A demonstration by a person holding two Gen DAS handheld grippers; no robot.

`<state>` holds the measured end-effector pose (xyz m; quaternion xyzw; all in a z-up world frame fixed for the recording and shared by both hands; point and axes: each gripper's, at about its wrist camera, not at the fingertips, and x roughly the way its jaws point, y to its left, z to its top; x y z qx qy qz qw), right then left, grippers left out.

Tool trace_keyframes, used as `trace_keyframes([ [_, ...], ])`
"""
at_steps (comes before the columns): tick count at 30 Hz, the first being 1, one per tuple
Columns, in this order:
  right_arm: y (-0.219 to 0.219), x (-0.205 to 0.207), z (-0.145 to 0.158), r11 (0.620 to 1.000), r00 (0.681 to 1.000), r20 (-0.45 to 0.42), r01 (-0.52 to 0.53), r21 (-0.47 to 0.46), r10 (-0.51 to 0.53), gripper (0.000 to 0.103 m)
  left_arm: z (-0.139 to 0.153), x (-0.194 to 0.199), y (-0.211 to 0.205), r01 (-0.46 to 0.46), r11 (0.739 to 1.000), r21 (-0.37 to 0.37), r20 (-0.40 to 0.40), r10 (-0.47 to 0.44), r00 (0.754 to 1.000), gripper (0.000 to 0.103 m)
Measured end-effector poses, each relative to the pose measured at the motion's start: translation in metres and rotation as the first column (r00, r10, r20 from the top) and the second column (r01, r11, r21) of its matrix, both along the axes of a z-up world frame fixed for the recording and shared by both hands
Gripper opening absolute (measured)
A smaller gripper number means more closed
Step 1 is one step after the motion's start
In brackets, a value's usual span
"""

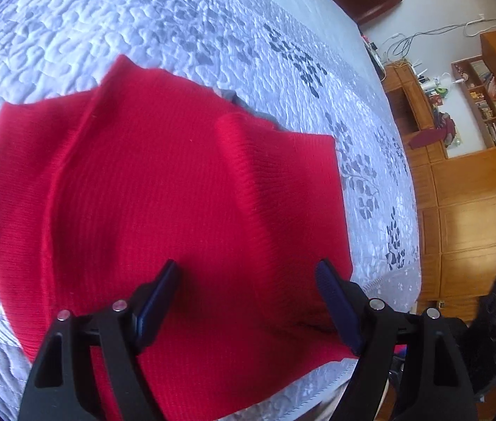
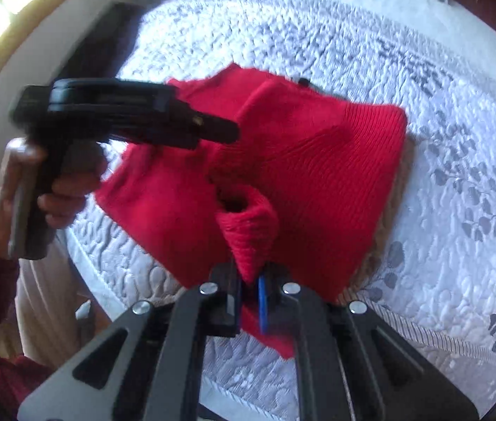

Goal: Fold small clothes

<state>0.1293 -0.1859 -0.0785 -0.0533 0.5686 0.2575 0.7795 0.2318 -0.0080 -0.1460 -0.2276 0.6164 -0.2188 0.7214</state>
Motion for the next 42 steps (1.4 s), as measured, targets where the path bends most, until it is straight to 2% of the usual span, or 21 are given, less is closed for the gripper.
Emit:
trace_keyframes([
  [4,-0.004,-0.011,0.022,1.000,0.999,0.052,-0.011,0.021,0.009,0.006,-0.002,0.008,-0.018,0.007,0.999,-0.050,-0.047,-0.009,0.999,0.080],
  [9,-0.012,-0.016,0.029,0.999,0.998,0.062,0.007,0.036,-0.009,0.006,-0.002,0.027,-0.041,0.017,0.996,-0.087,-0.075,-0.023,0.997,0.079],
  [10,-0.013,-0.016,0.029,0.999,0.998,0.062,0.011,0.043,-0.014,0.006,-0.003,0.032,-0.044,0.019,0.996,-0.087,-0.083,-0.026,0.996,0.074],
  [11,-0.015,-0.016,0.029,0.998,0.998,0.062,0.017,0.055,-0.021,0.006,-0.007,0.039,-0.049,0.017,0.996,-0.089,-0.096,-0.026,0.995,0.059],
  [12,-0.017,-0.017,0.029,0.998,0.998,0.061,0.022,0.065,-0.026,0.006,-0.010,0.044,-0.052,0.013,0.996,-0.088,-0.112,-0.023,0.993,0.051],
  [14,-0.021,-0.016,0.029,0.997,0.997,0.064,0.031,0.072,-0.036,0.006,-0.017,0.054,-0.057,-0.004,0.997,-0.075,-0.139,-0.006,0.990,0.022],
  [16,-0.024,-0.016,0.028,0.995,0.997,0.056,0.041,0.089,-0.046,0.006,-0.020,0.059,-0.057,-0.008,0.997,-0.076,-0.145,-0.004,0.989,0.017],
  [18,-0.025,-0.015,0.027,0.994,0.997,0.049,0.046,0.101,-0.051,0.006,-0.019,0.063,-0.058,-0.017,0.995,-0.094,-0.140,0.004,0.990,0.015],
  [24,-0.008,-0.012,0.036,0.985,0.998,0.052,0.027,0.169,-0.037,0.006,0.023,0.068,-0.055,0.023,0.995,-0.094,0.016,-0.022,1.000,0.015],
  [28,0.022,-0.009,0.050,0.978,0.997,0.071,-0.013,0.209,-0.001,0.006,0.059,0.066,-0.034,0.035,0.998,-0.061,0.118,-0.028,0.993,0.015],
  [33,0.067,-0.003,0.056,0.972,0.995,0.081,-0.079,0.223,0.062,0.006,0.084,0.063,0.004,0.017,1.000,-0.014,0.189,-0.014,0.982,0.014],
  [38,0.119,-0.001,0.041,0.967,0.990,0.057,-0.141,0.211,0.132,0.006,0.075,0.057,0.055,-0.020,0.999,0.030,0.195,0.014,0.981,0.014],
  [42,0.148,-0.003,0.013,0.970,0.985,0.015,-0.173,0.168,0.173,0.006,0.043,0.052,0.087,-0.049,0.997,0.063,0.155,0.039,0.987,0.014],
])
